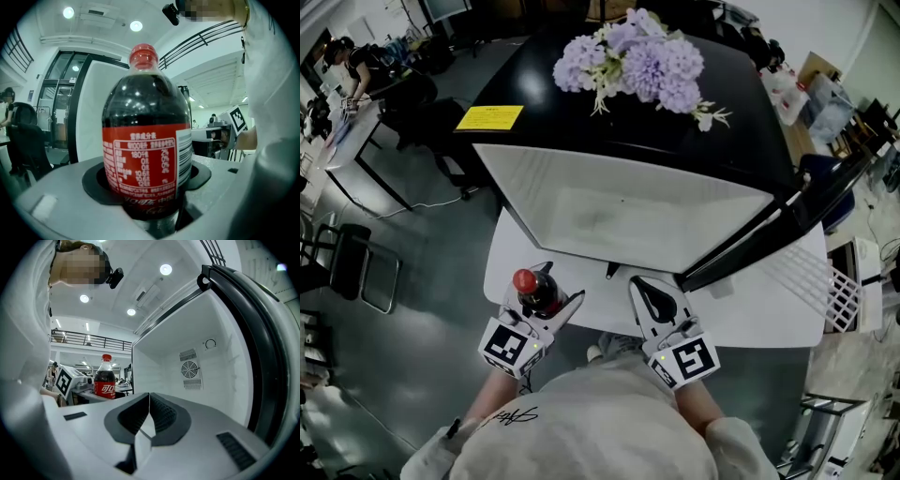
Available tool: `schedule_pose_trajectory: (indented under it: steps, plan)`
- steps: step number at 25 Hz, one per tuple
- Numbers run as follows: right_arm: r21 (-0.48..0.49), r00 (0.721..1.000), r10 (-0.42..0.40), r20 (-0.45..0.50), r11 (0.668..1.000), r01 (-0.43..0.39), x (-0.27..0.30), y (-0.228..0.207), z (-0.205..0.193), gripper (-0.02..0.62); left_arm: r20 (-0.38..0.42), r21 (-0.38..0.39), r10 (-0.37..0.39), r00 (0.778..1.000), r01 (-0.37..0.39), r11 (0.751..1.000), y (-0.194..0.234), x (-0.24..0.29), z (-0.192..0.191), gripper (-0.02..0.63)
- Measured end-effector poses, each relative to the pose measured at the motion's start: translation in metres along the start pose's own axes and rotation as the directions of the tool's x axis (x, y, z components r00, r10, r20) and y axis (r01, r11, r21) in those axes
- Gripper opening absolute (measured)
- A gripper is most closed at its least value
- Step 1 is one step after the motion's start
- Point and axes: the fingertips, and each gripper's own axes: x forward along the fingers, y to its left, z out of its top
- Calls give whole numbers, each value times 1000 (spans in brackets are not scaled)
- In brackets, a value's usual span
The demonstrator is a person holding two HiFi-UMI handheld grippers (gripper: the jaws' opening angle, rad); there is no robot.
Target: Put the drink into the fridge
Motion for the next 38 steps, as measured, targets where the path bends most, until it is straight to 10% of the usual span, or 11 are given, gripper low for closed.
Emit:
schedule_pose_trajectory:
  steps: [38]
  plan:
    - [18,999,-8,-44,1000,9,15,-41,-13,12,-14,41,36,999,-35,999,61,117,-28,318]
